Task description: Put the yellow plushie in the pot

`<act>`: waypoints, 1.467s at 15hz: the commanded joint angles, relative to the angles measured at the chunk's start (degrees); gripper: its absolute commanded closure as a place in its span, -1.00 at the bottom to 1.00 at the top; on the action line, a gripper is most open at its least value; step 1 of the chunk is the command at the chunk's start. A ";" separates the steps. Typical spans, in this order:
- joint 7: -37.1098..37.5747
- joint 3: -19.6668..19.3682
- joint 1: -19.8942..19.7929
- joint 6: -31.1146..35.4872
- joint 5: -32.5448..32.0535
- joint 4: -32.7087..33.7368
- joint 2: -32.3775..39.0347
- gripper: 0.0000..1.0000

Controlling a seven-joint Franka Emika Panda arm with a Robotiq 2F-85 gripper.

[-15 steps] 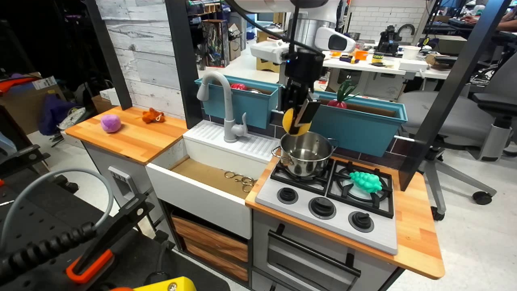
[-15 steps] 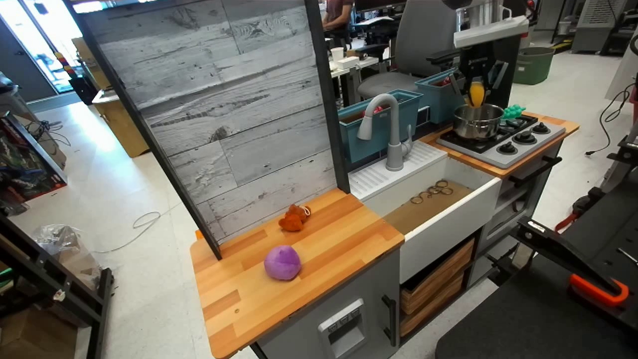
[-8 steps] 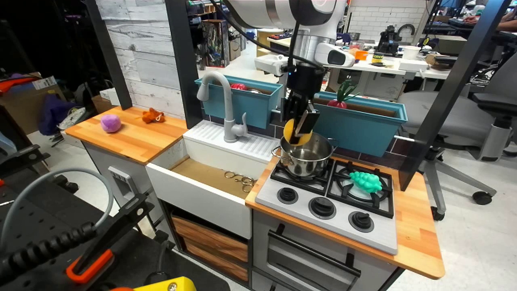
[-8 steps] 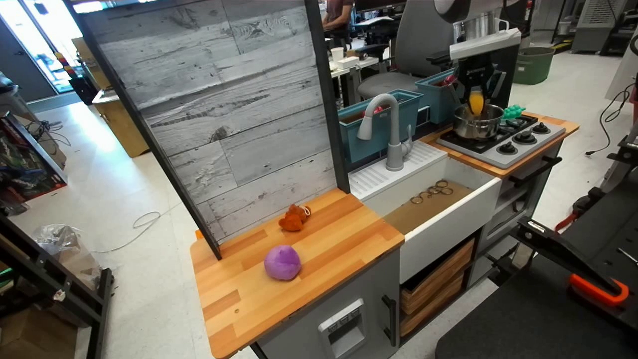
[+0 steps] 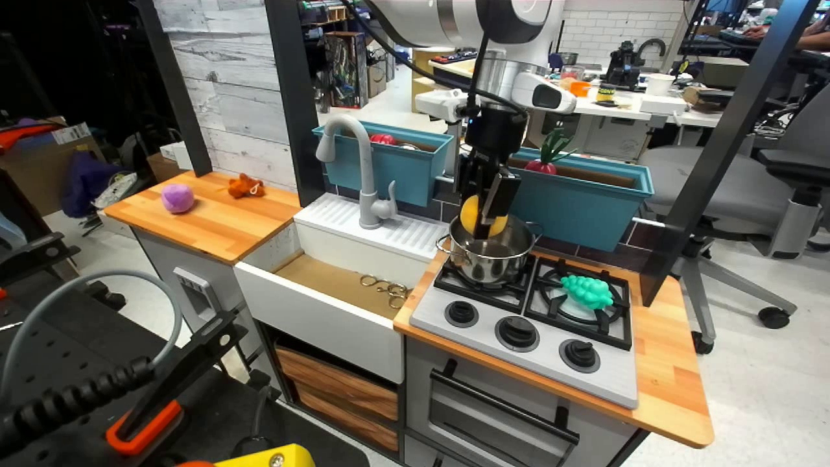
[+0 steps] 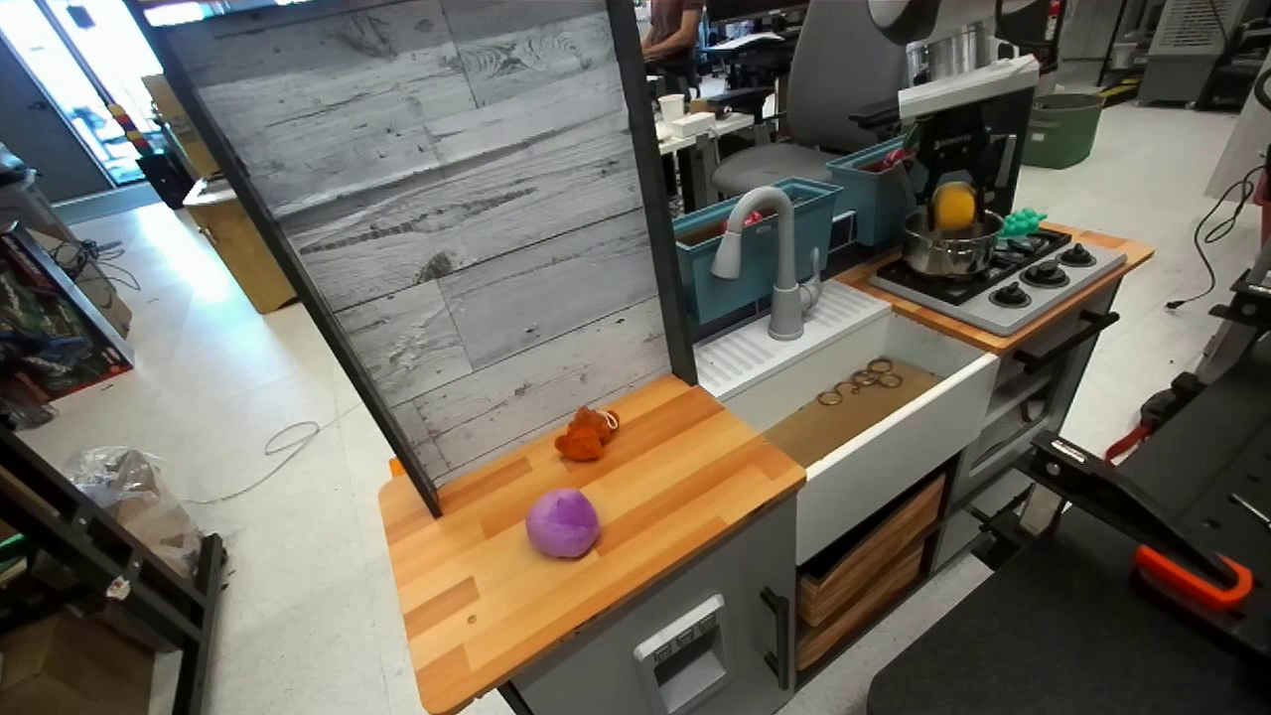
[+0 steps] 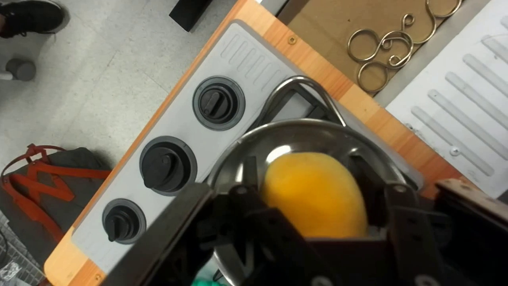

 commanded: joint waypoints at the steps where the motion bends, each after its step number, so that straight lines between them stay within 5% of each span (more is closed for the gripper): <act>1: -0.87 -0.01 1.16 -0.99 -0.68 2.53 0.16 -0.81; 3: -0.90 -0.56 2.40 -1.38 -1.36 1.96 -0.44 -1.00; 14: -13.54 -0.33 12.03 0.04 -4.63 -8.81 -3.49 -1.00; 22: -24.48 -0.32 19.18 7.76 -8.40 -29.17 -14.21 -1.00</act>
